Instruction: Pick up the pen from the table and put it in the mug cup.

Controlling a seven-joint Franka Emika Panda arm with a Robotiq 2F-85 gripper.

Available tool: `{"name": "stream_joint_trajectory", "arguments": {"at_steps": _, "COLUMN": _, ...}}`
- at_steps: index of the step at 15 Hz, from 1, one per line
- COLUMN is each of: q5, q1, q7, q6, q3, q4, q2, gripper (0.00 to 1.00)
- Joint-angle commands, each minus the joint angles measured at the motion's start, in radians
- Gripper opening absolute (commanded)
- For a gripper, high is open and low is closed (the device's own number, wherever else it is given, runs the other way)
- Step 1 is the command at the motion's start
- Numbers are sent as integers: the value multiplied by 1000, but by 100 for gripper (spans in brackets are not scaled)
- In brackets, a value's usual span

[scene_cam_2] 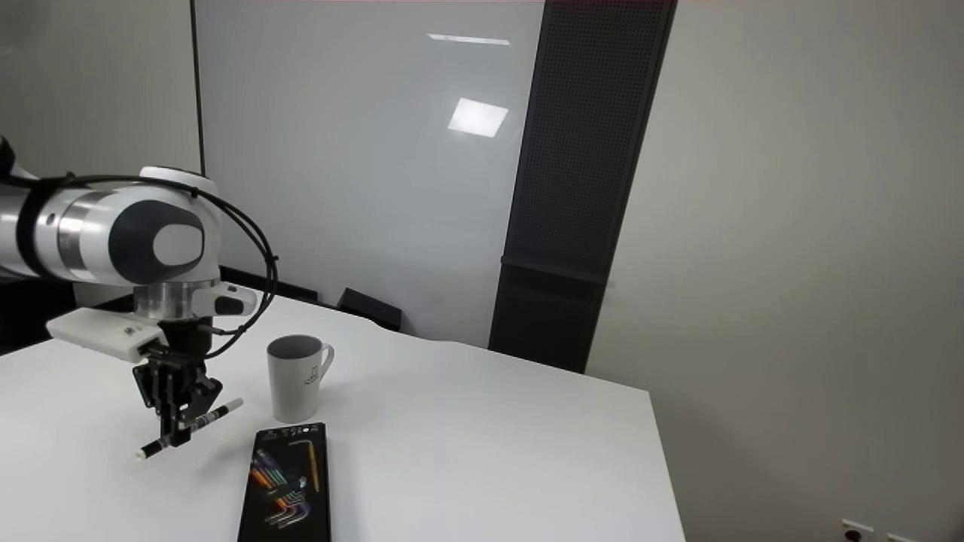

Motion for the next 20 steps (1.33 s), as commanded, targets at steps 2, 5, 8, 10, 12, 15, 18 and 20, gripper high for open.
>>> {"name": "stream_joint_trajectory", "arguments": {"at_steps": 2, "q5": 9, "q1": -1, "q7": 104, "q6": -286, "q3": 24, "q4": 112, "q2": -63, "gripper": 7}}
{"name": "stream_joint_trajectory", "arguments": {"at_steps": 5, "q5": 39, "q1": 6, "q7": 236, "q6": -472, "q3": 43, "q4": 194, "q2": -89, "gripper": 7}}
{"name": "stream_joint_trajectory", "arguments": {"at_steps": 8, "q5": 70, "q1": 4, "q7": 334, "q6": -609, "q3": 62, "q4": 267, "q2": -100, "gripper": 7}}
{"name": "stream_joint_trajectory", "arguments": {"at_steps": 10, "q5": 94, "q1": -4, "q7": 362, "q6": -668, "q3": 77, "q4": 304, "q2": -105, "gripper": 7}}
{"name": "stream_joint_trajectory", "arguments": {"at_steps": 12, "q5": 130, "q1": -14, "q7": 391, "q6": -717, "q3": 83, "q4": 337, "q2": -105, "gripper": 7}}
{"name": "stream_joint_trajectory", "arguments": {"at_steps": 15, "q5": 173, "q1": -27, "q7": 443, "q6": -741, "q3": 79, "q4": 378, "q2": -97, "gripper": 7}}
{"name": "stream_joint_trajectory", "arguments": {"at_steps": 18, "q5": 205, "q1": -54, "q7": 459, "q6": -765, "q3": 73, "q4": 429, "q2": -84, "gripper": 7}}
{"name": "stream_joint_trajectory", "arguments": {"at_steps": 20, "q5": 241, "q1": -82, "q7": 447, "q6": -772, "q3": 73, "q4": 462, "q2": -80, "gripper": 7}}
